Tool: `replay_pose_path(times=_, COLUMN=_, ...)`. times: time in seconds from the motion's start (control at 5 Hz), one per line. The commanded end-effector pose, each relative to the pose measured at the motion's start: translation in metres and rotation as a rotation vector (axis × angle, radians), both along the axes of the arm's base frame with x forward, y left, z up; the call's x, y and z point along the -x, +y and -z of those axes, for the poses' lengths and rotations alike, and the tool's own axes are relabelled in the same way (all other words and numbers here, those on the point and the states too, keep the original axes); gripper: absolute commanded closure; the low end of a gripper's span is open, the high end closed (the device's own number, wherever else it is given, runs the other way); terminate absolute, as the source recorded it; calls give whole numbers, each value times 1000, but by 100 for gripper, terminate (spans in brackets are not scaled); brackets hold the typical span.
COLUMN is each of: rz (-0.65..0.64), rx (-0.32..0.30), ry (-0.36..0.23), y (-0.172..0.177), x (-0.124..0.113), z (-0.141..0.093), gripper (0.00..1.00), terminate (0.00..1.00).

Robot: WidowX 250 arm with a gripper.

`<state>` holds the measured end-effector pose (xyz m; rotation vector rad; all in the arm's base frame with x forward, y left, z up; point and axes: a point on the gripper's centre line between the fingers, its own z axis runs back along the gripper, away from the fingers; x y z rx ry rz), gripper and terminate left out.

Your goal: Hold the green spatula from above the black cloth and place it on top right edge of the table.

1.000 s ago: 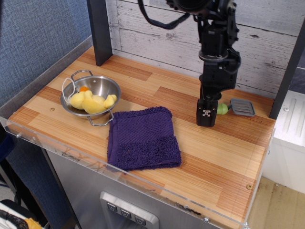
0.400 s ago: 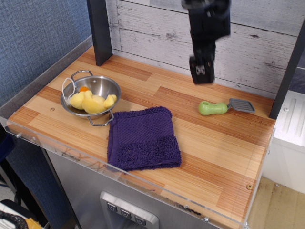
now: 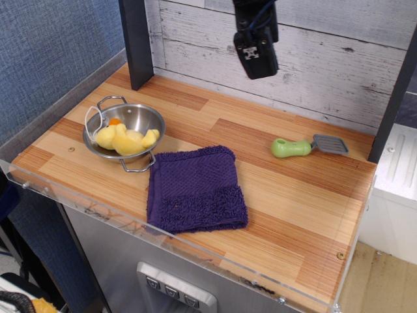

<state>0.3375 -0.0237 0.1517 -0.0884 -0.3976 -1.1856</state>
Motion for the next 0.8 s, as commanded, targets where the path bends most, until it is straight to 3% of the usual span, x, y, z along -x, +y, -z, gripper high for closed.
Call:
replay_pose_path(times=0.0, rz=-13, rx=-27, ry=-68, y=9, x=8, z=-20, gripper=0, terminate=0)
replay_pose_path(times=0.4, rz=-13, rx=-27, ry=-68, y=9, x=8, z=-20, gripper=0, terminate=0)
replay_pose_path(times=0.6, rz=-13, rx=-27, ry=-68, y=9, x=8, z=-20, gripper=0, terminate=100)
